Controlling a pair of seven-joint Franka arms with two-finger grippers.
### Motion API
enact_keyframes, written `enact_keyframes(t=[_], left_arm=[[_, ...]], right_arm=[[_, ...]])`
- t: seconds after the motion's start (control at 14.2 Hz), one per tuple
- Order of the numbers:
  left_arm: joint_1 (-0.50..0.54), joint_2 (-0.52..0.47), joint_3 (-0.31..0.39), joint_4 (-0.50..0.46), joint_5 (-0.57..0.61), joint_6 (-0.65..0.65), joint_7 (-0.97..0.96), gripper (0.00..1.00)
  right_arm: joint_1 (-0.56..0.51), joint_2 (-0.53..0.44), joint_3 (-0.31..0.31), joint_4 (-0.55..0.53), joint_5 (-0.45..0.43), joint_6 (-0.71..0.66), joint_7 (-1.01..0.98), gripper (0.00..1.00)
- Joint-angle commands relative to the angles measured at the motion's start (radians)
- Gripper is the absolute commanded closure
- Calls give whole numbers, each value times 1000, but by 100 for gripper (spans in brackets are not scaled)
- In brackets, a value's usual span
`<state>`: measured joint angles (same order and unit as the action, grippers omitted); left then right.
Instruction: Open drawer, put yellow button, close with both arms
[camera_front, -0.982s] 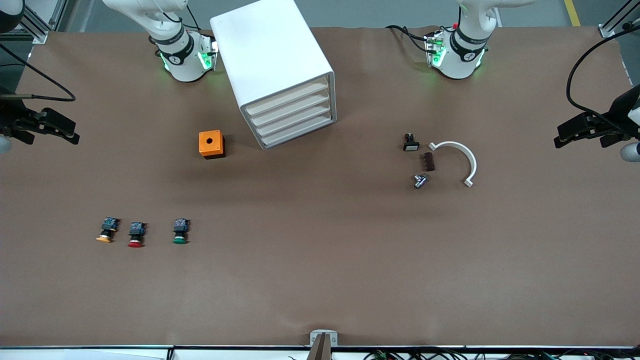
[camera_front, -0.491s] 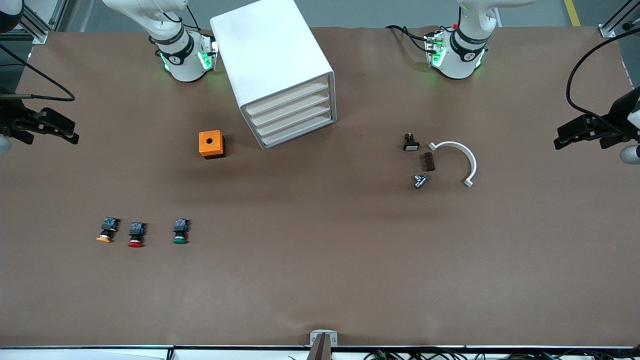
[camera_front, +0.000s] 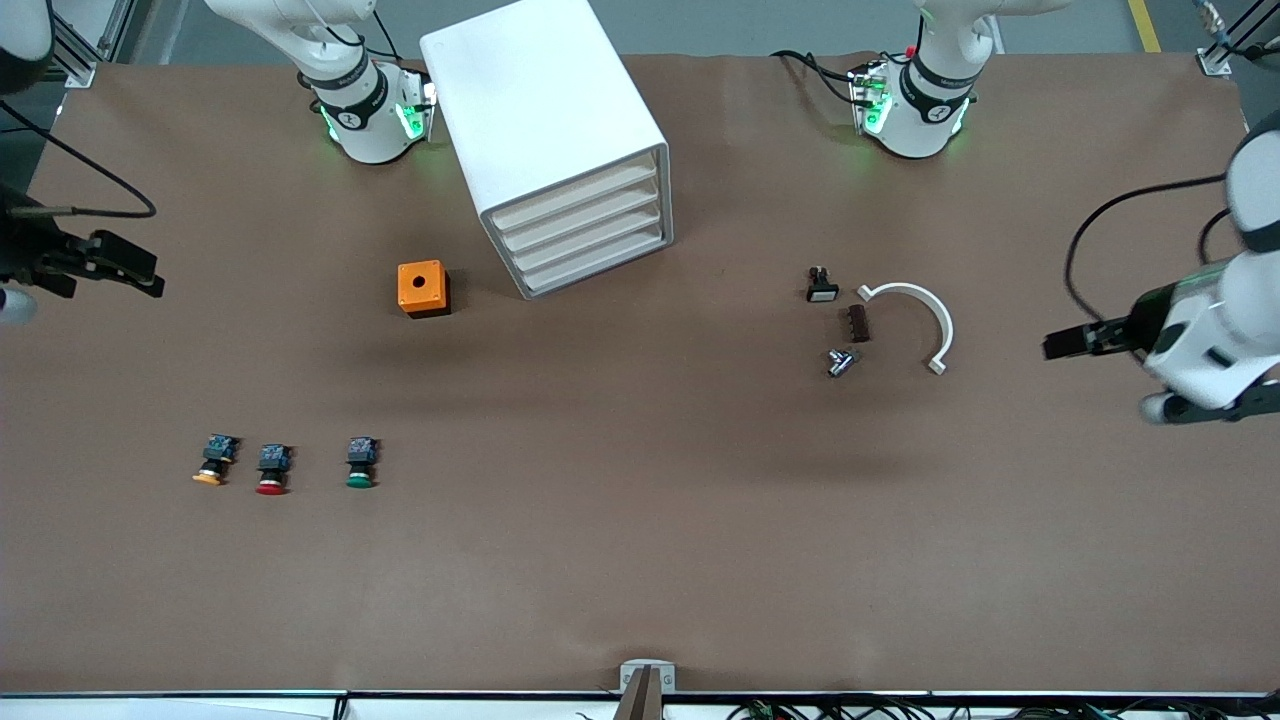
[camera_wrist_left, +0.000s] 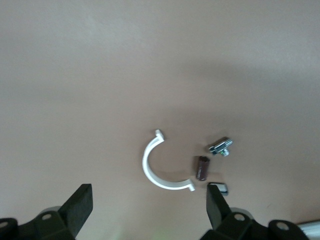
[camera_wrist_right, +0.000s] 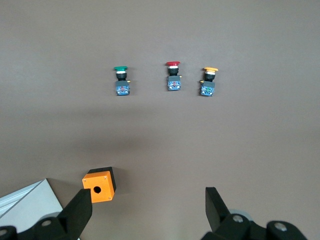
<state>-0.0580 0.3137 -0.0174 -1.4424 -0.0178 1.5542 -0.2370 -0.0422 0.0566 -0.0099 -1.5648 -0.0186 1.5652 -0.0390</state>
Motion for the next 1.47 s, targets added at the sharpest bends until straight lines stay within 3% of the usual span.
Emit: enact_keyframes(t=[0.0, 0.28, 0.56, 0.7, 0.84, 1.05, 1.4], left_arm=[[-68, 45, -10, 19, 6, -14, -228, 0], [-135, 117, -27, 19, -128, -78, -724, 0], [-111, 172, -27, 13, -367, -184, -1207, 0], [-112, 197, -29, 13, -421, -236, -1446, 0], [-121, 243, -54, 19, -459, -275, -1635, 0], [-123, 344, -79, 62, -612, -345, -1769, 0], [-209, 389, -76, 62, -816, -347, -1835, 0]], right_arm=[[-28, 38, 5, 6, -17, 1, -16, 0], [-18, 95, 7, -17, -87, 5, -4, 0], [-94, 179, 7, -98, -101, 226, -16, 0], [-125, 209, 7, -181, -101, 372, -16, 0], [-166, 284, 8, -192, -97, 444, -18, 0], [-200, 383, 10, -193, -90, 553, -21, 0], [-225, 506, 13, -193, -86, 711, -62, 0]])
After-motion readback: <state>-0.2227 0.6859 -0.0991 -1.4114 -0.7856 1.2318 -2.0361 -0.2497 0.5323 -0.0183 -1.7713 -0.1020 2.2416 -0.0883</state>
